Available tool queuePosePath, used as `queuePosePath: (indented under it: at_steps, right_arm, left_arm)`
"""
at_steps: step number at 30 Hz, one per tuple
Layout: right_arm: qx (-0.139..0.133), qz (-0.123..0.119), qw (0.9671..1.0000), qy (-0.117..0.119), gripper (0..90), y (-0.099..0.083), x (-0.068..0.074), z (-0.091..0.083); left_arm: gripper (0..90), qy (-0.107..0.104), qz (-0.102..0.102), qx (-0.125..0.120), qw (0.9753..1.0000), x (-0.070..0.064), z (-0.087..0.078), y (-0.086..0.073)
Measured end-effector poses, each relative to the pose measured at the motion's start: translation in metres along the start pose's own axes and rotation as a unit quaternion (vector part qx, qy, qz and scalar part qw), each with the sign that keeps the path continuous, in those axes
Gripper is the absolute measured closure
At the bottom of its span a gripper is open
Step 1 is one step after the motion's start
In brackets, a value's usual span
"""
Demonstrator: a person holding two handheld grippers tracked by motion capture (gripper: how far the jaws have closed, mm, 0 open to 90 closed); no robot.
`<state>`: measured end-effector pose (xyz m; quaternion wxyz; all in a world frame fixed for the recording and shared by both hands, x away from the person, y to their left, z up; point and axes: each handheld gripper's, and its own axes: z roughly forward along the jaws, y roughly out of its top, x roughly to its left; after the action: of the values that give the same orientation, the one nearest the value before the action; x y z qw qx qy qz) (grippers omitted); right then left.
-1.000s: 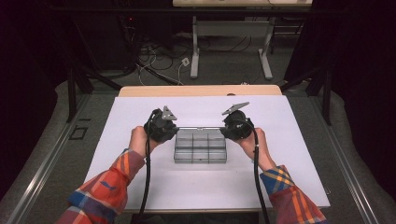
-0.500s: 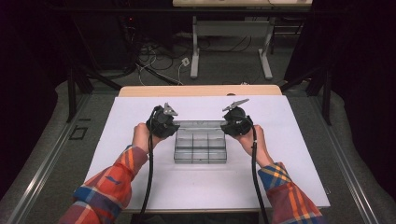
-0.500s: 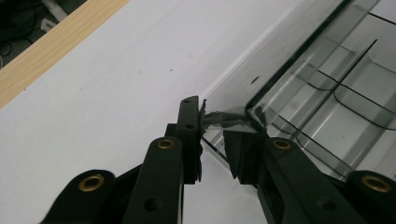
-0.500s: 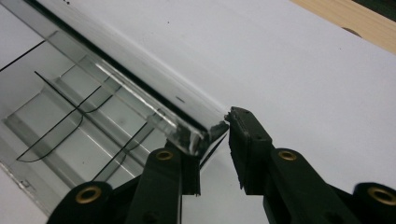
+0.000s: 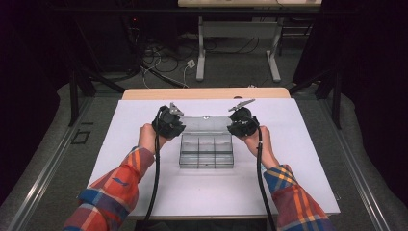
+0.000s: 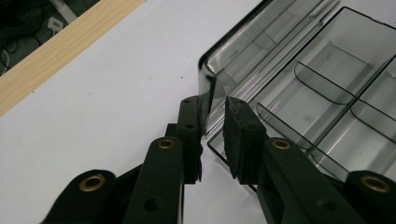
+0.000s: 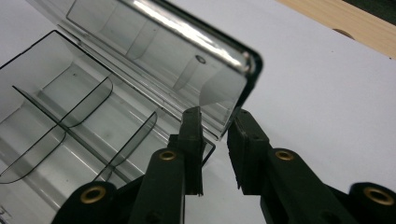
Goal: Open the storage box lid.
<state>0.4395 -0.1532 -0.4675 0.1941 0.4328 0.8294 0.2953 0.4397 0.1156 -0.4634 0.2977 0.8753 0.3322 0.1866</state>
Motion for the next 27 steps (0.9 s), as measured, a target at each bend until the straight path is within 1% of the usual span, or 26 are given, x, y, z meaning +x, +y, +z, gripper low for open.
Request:
queuePosePath:
  at_steps: [2,3,4,5,7,8,9,10,11,13,18,22,23,25,27]
  right_arm:
    - [-0.005,0.0,1.0,0.0,76.0,0.0,0.0,0.002]
    - [-0.001,0.0,1.0,0.0,76.0,0.001,0.0,0.002]
    - [0.001,0.001,1.0,-0.003,76.0,0.002,0.0,0.002]
    - [-0.005,0.002,1.0,-0.004,76.0,0.002,0.0,0.002]
    - [-0.001,0.005,1.0,-0.003,76.0,0.003,0.0,0.003]
    - [0.003,0.003,1.0,-0.005,76.1,0.003,0.0,0.003]
    - [0.0,0.002,1.0,-0.005,76.2,0.003,0.0,0.003]
    - [0.0,0.003,1.0,-0.006,76.2,0.003,0.0,0.003]
    - [0.0,0.006,1.0,-0.007,76.2,0.003,0.0,0.004]
    - [-0.002,0.009,1.0,-0.002,76.3,0.003,-0.002,0.005]
    - [-0.004,0.014,0.9999,-0.005,76.1,0.004,-0.003,0.007]
    - [-0.001,0.017,0.9998,-0.007,76.1,0.005,-0.004,0.008]
    - [-0.007,0.018,0.9998,-0.006,76.2,0.005,-0.005,0.01]
    - [0.005,0.024,0.9997,-0.005,76.3,0.004,-0.005,0.011]
    - [0.005,0.023,0.9997,-0.006,76.4,0.003,-0.006,0.014]
  left_arm:
    - [76.6,0.001,0.0,0.0,1.0,0.0,0.0,0.001]
    - [76.6,0.001,0.0,0.003,1.0,0.001,0.0,0.001]
    - [76.6,-0.001,-0.002,0.0,1.0,0.001,0.001,0.001]
    - [76.6,0.0,-0.001,0.001,1.0,0.001,0.0,0.001]
    - [76.4,0.004,-0.001,0.0,1.0,0.0,0.001,0.001]
    - [76.1,0.005,0.0,0.001,1.0,0.0,0.002,0.002]
    - [75.8,0.009,0.0,0.001,1.0,0.0,0.002,0.002]
    - [75.4,0.008,0.0,0.002,1.0,0.001,0.002,0.002]
    - [75.2,0.007,0.004,0.006,0.9999,0.002,0.002,0.003]
    - [74.8,0.011,0.003,0.0,0.9999,0.002,0.004,0.003]
    - [74.3,0.015,0.002,0.005,0.9999,0.004,0.008,0.003]
    - [74.1,0.018,-0.002,0.009,0.9998,0.005,0.012,0.003]
    - [74.1,0.018,-0.003,0.01,0.9998,0.005,0.013,0.003]
    - [73.9,0.02,-0.005,0.009,0.9998,0.005,0.014,0.002]
    - [73.7,0.019,-0.005,0.011,0.9997,0.005,0.015,0.002]
